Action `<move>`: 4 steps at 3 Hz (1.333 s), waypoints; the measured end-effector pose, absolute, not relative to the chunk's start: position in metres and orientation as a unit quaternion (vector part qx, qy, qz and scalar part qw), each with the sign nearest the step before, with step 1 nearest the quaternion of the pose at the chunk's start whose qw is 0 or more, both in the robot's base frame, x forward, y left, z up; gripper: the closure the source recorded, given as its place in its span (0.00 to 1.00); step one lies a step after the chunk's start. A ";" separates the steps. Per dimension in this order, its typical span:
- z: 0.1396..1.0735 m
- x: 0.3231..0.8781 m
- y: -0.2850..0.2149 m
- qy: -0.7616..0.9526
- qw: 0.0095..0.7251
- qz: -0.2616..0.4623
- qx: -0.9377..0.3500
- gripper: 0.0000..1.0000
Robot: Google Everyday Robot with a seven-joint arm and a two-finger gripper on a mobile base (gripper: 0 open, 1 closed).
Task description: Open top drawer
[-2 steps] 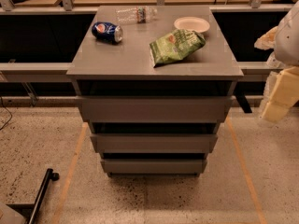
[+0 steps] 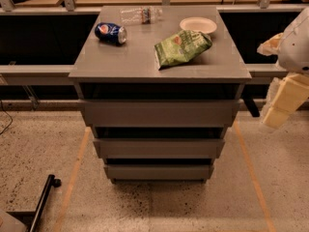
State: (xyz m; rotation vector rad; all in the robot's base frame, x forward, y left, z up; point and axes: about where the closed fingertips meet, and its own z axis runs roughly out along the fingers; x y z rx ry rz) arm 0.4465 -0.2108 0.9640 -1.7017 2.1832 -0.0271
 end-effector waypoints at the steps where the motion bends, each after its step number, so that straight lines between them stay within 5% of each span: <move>1: 0.934 0.465 -0.205 0.770 0.219 0.037 -0.598 0.00; 4: 0.867 0.524 -0.190 0.751 0.244 0.096 -0.606 0.00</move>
Offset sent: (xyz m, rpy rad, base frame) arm 0.0734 0.0066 -0.0998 0.3184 0.0461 0.0623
